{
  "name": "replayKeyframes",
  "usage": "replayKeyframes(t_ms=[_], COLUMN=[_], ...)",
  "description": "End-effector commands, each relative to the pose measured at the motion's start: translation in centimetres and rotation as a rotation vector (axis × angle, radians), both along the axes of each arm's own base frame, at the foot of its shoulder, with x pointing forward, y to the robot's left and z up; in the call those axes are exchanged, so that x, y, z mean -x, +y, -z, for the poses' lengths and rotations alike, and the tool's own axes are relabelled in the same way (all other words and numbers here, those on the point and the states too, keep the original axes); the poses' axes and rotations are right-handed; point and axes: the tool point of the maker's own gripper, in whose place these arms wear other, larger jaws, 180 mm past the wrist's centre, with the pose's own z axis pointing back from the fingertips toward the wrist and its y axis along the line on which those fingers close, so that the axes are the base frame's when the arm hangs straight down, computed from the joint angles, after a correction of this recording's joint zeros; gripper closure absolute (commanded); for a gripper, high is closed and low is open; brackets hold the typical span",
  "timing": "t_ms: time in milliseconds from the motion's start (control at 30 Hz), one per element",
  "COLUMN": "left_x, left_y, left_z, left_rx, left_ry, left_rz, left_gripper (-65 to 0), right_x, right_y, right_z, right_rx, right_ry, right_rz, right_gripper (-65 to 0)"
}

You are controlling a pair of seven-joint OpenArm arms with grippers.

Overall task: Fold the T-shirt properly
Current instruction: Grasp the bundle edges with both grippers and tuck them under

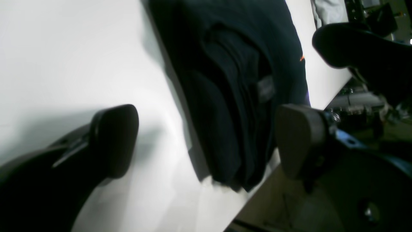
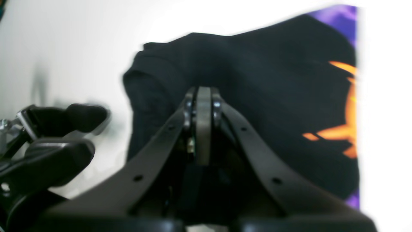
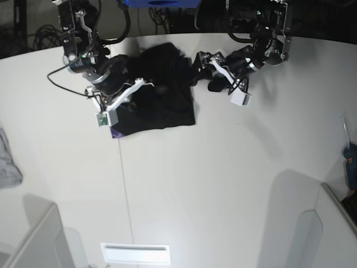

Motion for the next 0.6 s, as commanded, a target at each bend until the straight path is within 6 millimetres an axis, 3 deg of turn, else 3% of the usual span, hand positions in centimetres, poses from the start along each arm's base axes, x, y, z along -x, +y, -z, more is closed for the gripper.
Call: replayKeyframes(t_ms=[0, 100, 267, 333, 567], left_x=[-0.7, -0.8, -1.5, -2.0, -2.2], left_y=[-0.6, -1.9, -1.6, -1.3, -3.4], left_z=[-0.9, -0.2, 1.2, 2.0, 3.6], left_rx=[0.035, 0.056, 0.048, 0.021, -0.03], left_ry=[-0.028, -0.001, 0.034, 0.06, 0.094], left_rz=[-0.003, 0.003, -0.008, -0.028, 0.048], left_gripper=[-65.0, -65.0, -65.0, -65.0, -65.0], right_x=[-0.7, -0.8, -1.1, -1.2, -1.1], right_y=[-0.4, -2.1, -5.0, -5.4, -4.8], right_z=[-1.1, -0.9, -1.0, -1.0, -1.1], right_rx=[-0.006, 0.011, 0.058, 0.061, 0.06], right_ry=[-0.049, -0.046, -0.053, -0.053, -0.065], right_rz=[0.009, 0.054, 0.102, 0.113, 0.072], right_gripper=[0.0, 0.0, 0.0, 0.0, 0.0])
